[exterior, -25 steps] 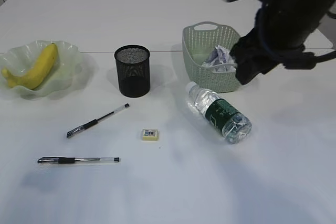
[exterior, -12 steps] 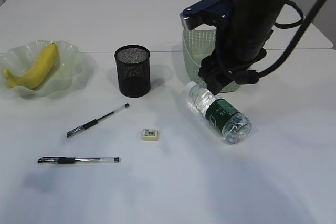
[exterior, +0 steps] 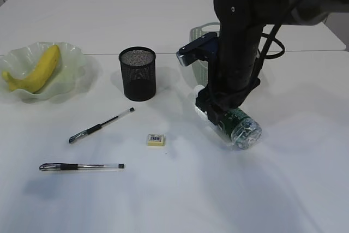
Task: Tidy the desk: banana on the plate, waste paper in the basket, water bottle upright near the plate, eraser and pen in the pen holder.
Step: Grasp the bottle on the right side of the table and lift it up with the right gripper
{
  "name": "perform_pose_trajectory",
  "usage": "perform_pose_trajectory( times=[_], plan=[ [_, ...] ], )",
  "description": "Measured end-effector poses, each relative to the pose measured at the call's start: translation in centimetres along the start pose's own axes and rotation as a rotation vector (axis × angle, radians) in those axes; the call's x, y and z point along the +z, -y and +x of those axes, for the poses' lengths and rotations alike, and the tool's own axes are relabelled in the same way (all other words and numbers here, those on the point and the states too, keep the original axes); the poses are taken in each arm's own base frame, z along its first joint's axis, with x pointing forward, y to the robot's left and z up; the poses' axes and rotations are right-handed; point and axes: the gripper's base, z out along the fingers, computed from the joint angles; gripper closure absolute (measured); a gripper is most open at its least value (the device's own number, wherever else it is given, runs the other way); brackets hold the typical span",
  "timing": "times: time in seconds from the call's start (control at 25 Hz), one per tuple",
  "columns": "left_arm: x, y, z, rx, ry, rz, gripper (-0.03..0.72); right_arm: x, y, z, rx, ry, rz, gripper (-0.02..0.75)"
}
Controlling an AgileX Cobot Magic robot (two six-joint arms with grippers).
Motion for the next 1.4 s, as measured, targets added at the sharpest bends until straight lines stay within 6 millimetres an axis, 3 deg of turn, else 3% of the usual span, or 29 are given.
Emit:
perform_pose_trajectory(
  times=[0.44, 0.76, 1.08, 1.4],
  plan=[
    [0.0, 0.0, -0.2, 0.000, 0.026, -0.003, 0.344, 1.2, 2.3, 0.5, 0.050, -0.026, 0.003, 0.161],
    [0.0, 0.0, -0.4, 0.000, 0.044, -0.004, 0.344, 1.4, 2.4, 0.0, 0.047, 0.018, 0.009, 0.137],
    [0.0, 0.0, -0.4, 0.000, 0.044, -0.004, 0.349, 3.5, 2.2, -0.3, 0.041, -0.011, 0.002, 0.134],
    [0.0, 0.0, -0.4, 0.000, 0.044, -0.004, 0.349, 4.1, 2.2, -0.2, 0.035, -0.044, -0.005, 0.132]
  ],
)
